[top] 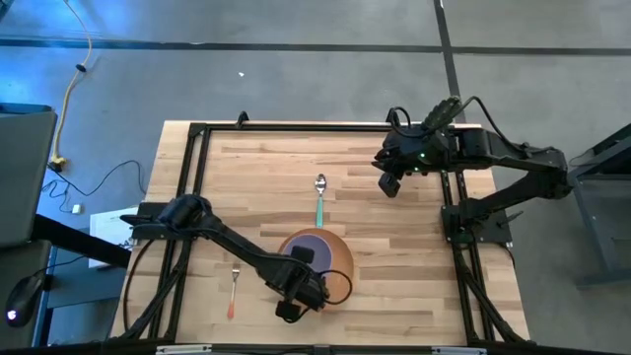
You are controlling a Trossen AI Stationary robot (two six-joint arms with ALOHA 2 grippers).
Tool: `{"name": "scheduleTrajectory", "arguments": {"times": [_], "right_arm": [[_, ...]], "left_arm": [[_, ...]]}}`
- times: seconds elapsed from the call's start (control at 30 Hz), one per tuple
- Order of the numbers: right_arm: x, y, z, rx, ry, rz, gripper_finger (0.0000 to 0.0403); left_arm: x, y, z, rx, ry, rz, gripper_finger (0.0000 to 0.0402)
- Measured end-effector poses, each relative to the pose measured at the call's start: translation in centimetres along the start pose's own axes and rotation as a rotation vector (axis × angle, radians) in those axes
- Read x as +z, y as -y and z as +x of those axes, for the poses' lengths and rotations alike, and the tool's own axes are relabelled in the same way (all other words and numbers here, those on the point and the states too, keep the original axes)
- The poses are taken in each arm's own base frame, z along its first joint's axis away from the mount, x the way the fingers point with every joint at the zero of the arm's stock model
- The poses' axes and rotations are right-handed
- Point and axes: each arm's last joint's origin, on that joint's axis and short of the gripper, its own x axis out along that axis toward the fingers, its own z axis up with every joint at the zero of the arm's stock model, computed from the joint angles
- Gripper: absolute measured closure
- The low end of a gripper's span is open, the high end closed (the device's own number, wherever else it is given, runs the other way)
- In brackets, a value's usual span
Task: Set table place
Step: Put the purple bowl on the orange plate, then put the green spoon into the purple bowl
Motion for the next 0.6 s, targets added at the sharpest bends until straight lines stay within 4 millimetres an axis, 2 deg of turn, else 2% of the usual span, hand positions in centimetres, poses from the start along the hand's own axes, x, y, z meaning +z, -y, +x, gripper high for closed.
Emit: {"name": "scheduleTrajectory", "arguments": {"times": [0.17, 0.47, 0.6], "right_arm": [[0.0, 0.0, 0.0, 0.0, 0.0, 0.0, 0.0331], [0.0, -0.1, 0.0, 0.019, -0.006, -0.001, 0.0331], [0.0, 0.0, 0.0, 0.008, -0.005, 0.054, 0.0331]], "left_arm": [[0.6, 0.1, -0.6, -0.018, 0.03, -0.002, 0.0375], [1.1, 0.0, -1.8, -0.023, 0.05, -0.002, 0.0284], [0.8, -0.5, -3.4, 0.088, 0.004, -0.057, 0.0248]]}}
